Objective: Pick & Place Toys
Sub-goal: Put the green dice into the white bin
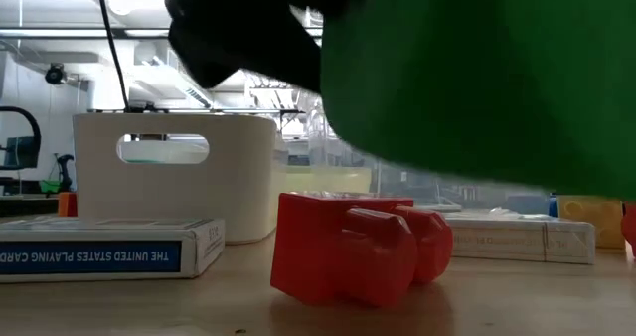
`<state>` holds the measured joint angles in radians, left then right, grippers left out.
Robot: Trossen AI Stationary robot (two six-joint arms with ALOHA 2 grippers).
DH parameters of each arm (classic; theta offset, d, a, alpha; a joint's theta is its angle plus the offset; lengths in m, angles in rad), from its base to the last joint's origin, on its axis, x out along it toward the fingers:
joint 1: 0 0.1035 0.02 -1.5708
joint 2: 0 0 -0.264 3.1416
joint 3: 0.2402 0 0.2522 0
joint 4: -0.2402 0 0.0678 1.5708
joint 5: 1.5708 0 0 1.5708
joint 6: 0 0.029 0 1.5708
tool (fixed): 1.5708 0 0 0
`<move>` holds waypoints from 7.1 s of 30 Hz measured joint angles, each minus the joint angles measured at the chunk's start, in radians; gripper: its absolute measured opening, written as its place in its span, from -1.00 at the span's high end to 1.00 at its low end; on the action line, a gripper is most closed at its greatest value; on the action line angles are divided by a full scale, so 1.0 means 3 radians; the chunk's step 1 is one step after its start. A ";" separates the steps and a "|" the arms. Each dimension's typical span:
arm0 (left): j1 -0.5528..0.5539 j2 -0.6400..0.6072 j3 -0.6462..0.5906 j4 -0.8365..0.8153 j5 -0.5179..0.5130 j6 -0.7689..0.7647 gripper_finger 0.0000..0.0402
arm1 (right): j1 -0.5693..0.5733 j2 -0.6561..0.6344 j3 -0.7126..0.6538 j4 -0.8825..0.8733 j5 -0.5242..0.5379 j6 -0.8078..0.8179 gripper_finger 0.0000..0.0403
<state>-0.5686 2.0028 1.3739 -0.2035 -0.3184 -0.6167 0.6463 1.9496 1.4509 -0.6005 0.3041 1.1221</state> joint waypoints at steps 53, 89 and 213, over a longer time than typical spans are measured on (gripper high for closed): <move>0.0044 -0.0023 -0.0011 -0.0022 0.0143 0.0051 0.07 | 0.0171 -0.0225 0.0000 -0.0534 0.0316 0.0127 0.96; 0.0024 -0.0403 -0.0015 -0.0665 0.0212 0.0048 0.07 | 0.0346 -0.0214 0.0301 -0.0999 0.0276 -0.0949 -0.44; 0.0022 -0.0417 -0.0018 -0.1086 0.0365 0.0052 0.07 | 0.0519 -0.0219 0.0577 -0.2406 -0.0565 -0.1063 -0.79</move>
<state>-0.5621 1.8779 1.3685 -0.5293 -0.2089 -0.6010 0.8019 1.8840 1.6242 -1.3223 0.1345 0.8033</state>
